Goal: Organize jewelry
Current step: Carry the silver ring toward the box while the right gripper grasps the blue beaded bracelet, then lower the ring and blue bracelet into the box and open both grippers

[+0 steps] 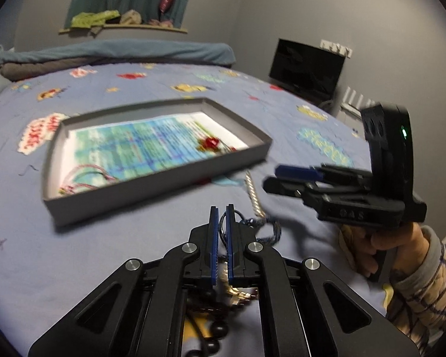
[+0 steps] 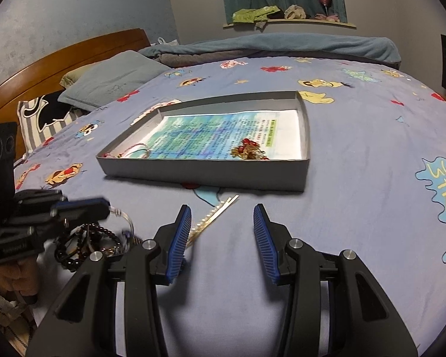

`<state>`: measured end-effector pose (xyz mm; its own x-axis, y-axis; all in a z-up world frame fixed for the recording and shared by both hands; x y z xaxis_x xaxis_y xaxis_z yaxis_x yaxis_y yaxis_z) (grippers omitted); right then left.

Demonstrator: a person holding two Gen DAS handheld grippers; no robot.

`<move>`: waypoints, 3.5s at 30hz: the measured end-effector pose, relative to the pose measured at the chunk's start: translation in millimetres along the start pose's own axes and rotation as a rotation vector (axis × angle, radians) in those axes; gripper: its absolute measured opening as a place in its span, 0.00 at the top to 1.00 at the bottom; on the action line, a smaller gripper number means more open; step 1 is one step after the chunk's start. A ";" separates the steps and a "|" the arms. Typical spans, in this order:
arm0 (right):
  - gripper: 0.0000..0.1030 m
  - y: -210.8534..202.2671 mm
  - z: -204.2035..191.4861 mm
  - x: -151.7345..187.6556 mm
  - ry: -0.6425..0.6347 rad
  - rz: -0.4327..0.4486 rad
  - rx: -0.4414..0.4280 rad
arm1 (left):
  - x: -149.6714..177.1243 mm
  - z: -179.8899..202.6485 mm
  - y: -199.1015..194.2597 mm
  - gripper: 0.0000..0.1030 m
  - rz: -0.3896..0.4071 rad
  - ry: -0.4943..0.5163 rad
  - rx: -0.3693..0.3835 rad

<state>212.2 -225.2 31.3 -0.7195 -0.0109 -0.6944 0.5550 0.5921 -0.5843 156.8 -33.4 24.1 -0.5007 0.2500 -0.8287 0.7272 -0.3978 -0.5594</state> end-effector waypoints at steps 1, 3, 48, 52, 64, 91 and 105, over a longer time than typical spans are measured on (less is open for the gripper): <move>0.57 -0.9 -2.2 0.4 -0.004 0.002 -0.015 | -1.0 -5.6 -3.1 0.95 0.010 -0.013 -0.011; 0.57 -2.7 -7.5 0.8 -0.013 0.004 -0.042 | -1.6 -13.0 -6.9 0.95 0.017 -0.029 -0.028; 0.93 -4.4 -71.2 -9.7 -0.182 0.048 -0.115 | -5.5 -62.6 -18.4 0.95 0.029 -0.095 -0.167; 0.93 -13.4 -71.2 -22.0 -0.153 0.094 -0.125 | -12.3 -64.6 -16.7 0.95 0.050 -0.106 -0.158; 0.93 -16.7 -72.2 -53.5 -0.104 0.166 -0.128 | -29.2 -77.8 -6.7 0.95 0.088 -0.153 -0.154; 0.93 69.7 -49.2 -69.0 0.010 0.035 -0.063 | -34.7 -101.6 62.5 0.95 -0.028 -0.242 -0.116; 0.92 87.5 -22.7 -66.6 0.101 -0.023 -0.007 | -25.9 -111.4 65.3 0.61 -0.056 -0.289 -0.142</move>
<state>299.2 -154.4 36.0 -0.7707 0.0566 -0.6347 0.5352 0.5980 -0.5966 269.5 32.4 7.1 -0.6392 -0.0009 -0.7690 0.7431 -0.2580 -0.6174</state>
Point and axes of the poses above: each gripper's, at about its wrist camera, not at the fingertips, and y roughly the way its jaws point, z to its right, x to its underside, the point moved 2 cm from there along y, roughly the way its jaws point, and after that the axes turned 15 degrees about y, right-handed, at the moved point
